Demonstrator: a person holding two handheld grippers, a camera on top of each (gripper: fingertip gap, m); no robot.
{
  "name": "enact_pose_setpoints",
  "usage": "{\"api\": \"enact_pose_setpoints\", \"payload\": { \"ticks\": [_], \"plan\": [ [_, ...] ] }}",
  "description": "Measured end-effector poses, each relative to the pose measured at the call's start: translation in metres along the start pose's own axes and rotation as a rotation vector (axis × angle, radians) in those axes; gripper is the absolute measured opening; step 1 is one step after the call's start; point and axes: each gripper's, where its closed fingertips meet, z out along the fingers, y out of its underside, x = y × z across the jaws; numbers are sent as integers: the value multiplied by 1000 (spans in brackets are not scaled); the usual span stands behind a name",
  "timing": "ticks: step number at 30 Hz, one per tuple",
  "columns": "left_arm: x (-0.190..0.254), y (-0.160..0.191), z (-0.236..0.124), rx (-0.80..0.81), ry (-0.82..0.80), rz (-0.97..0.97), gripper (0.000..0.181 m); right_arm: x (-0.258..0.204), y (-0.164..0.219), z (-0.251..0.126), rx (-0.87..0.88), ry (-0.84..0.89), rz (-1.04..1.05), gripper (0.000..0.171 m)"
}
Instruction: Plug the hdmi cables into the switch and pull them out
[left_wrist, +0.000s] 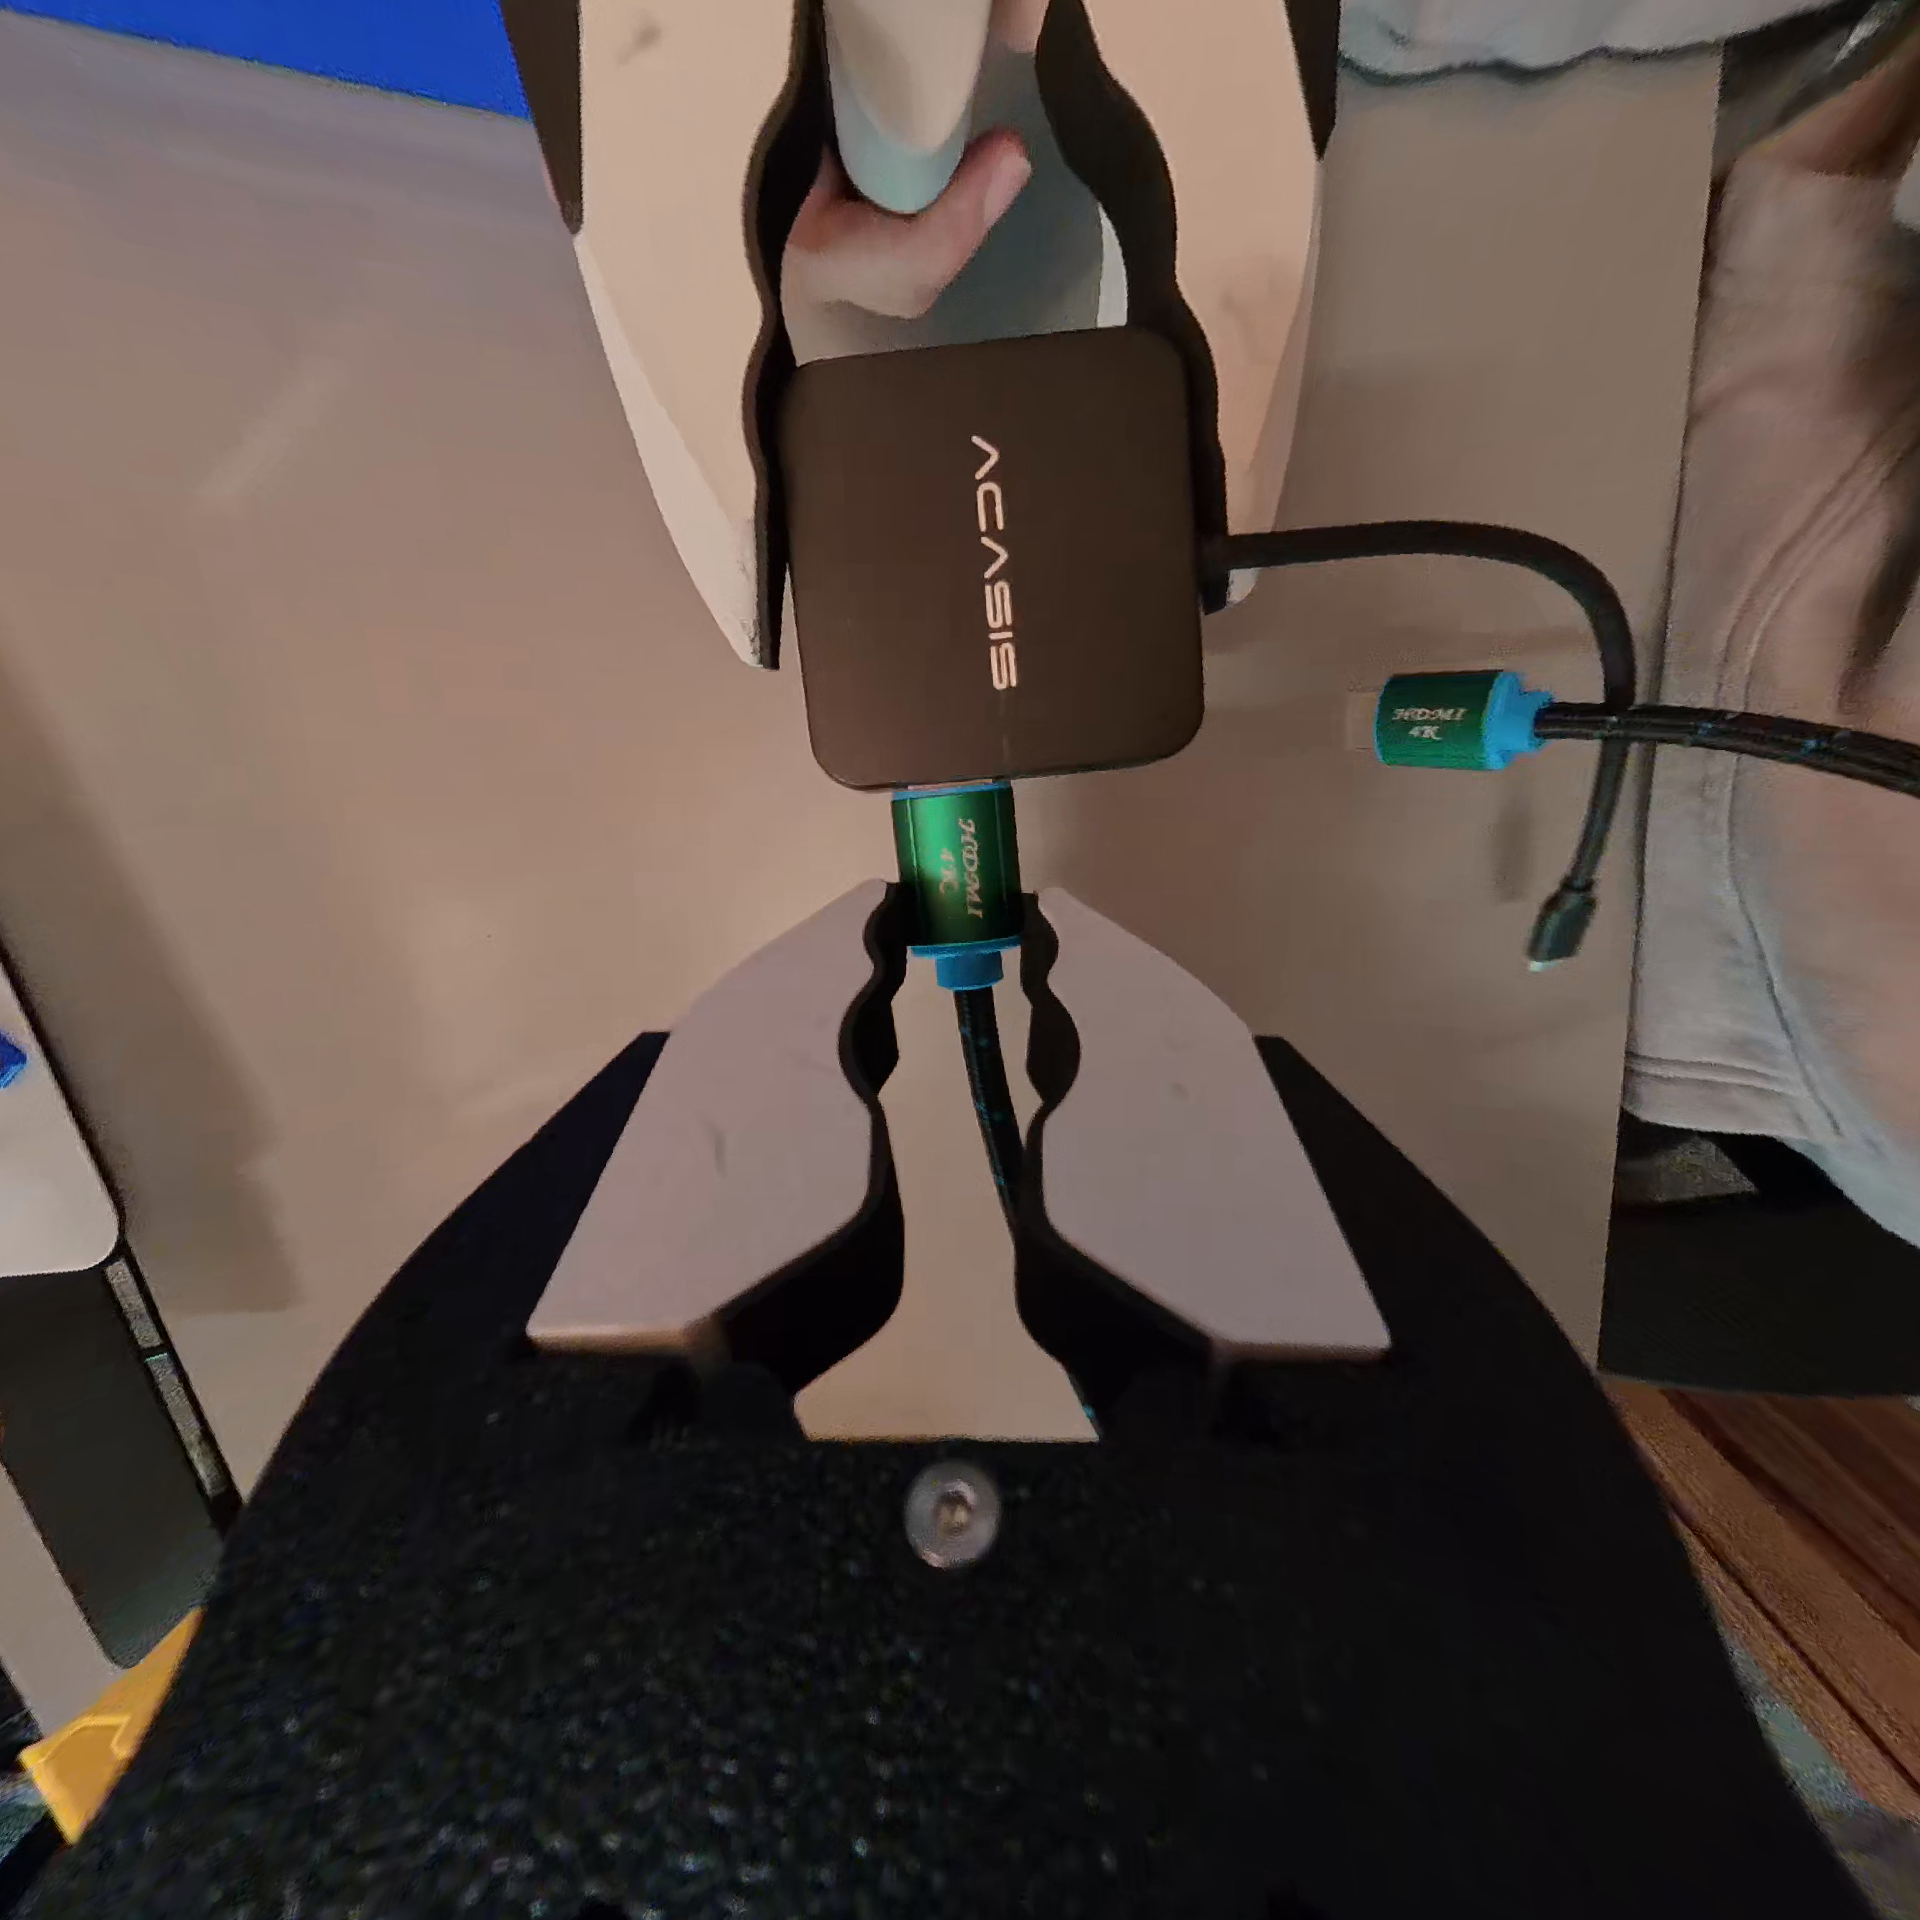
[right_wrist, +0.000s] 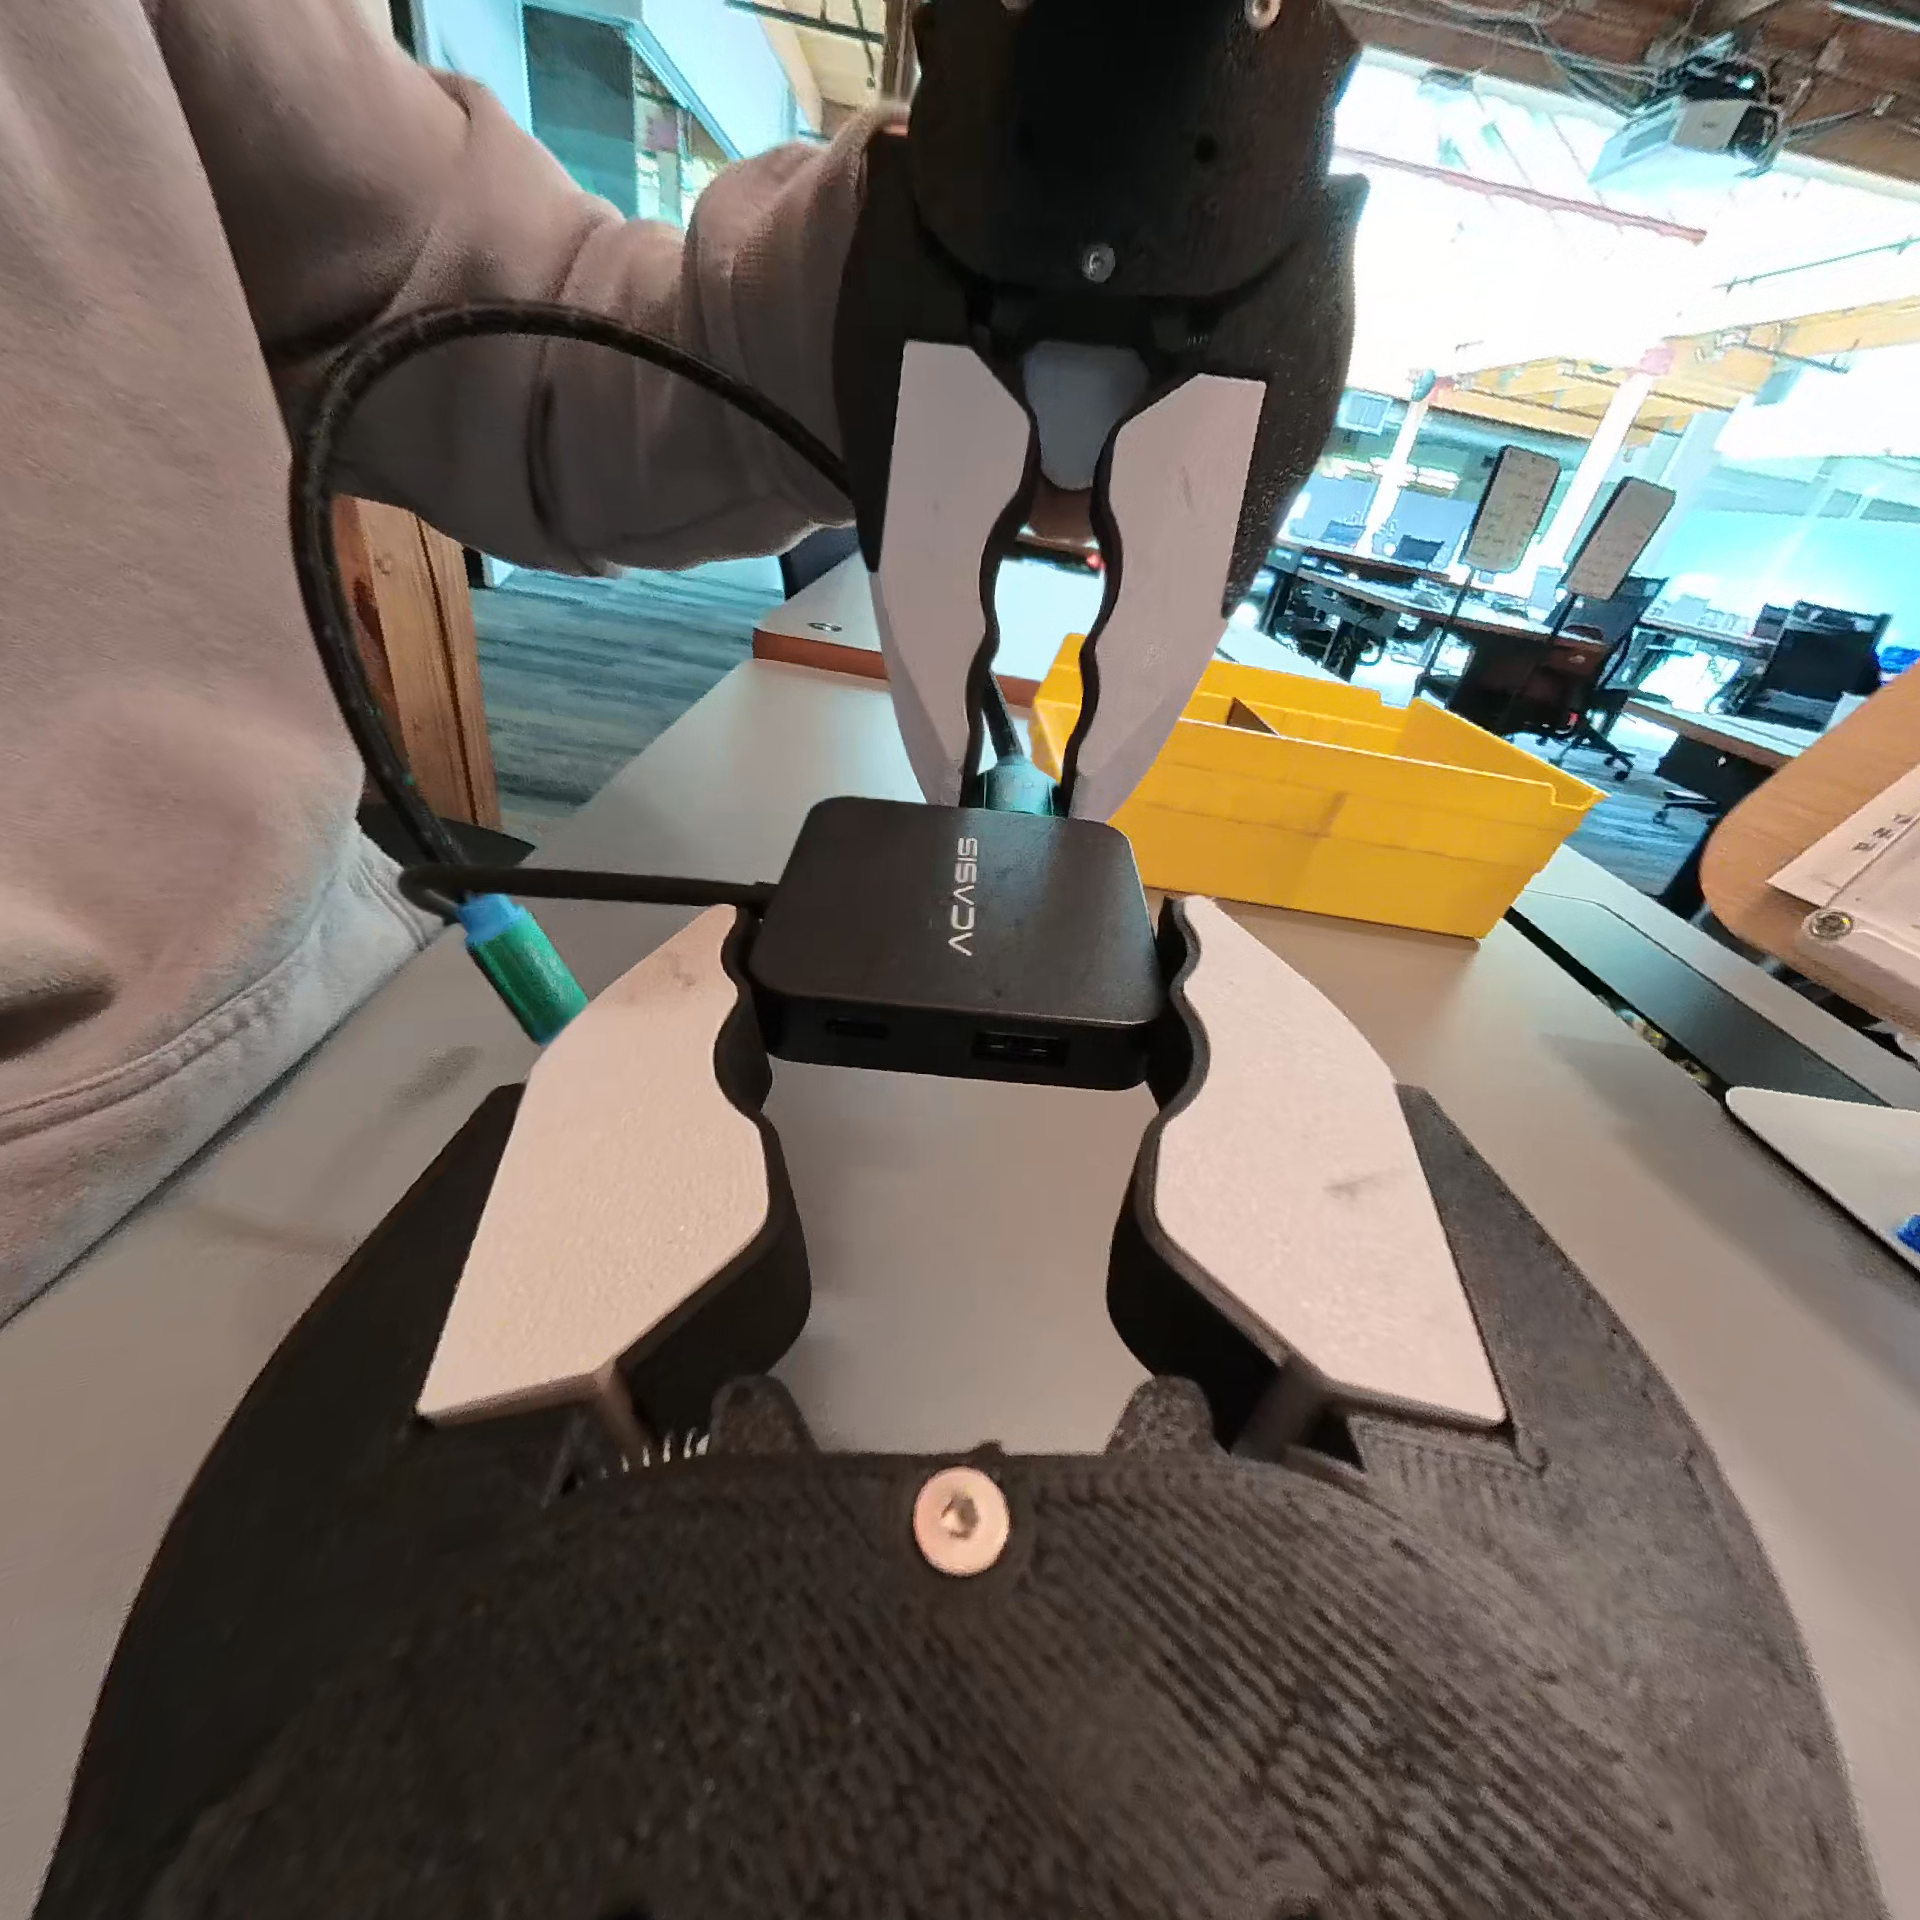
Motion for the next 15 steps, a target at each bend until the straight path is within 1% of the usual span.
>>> {"api": "enact_pose_setpoints", "payload": {
  "ticks": [3, 5, 6, 7, 9, 11, 13, 14, 15],
  "plan": [
    [-2, -1, 1, 42, 2, 2, 21, 2, 1, -1, 13, 10, -1, 73],
    [-3, -1, 2, 87, 10, -14, 21, 3, 4, 0, -9, 18, -10, 73],
    [-6, -5, -2, 133, 3, -45, 21, 5, 3, 2, -9, 31, -18, 73],
    [-12, -11, -12, 198, -26, -80, 25, 8, 2, 2, -16, 57, -33, 73],
    [-33, -25, -49, 389, -155, -139, 33, 16, 2, -4, -41, 119, -70, 73],
    [-56, -33, -105, 646, -346, -206, 41, 27, -7, -18, -30, 206, -114, 73],
    [-72, -22, -161, 873, -532, -282, 41, 41, -25, -40, -7, 319, -163, 73],
    [-76, -11, -181, 946, -607, -313, 41, 48, -37, -55, -3, 395, -204, 73],
    [-79, 3, -192, 984, -661, -343, 41, 55, -51, -73, -10, 475, -245, 73]
  ]
}}
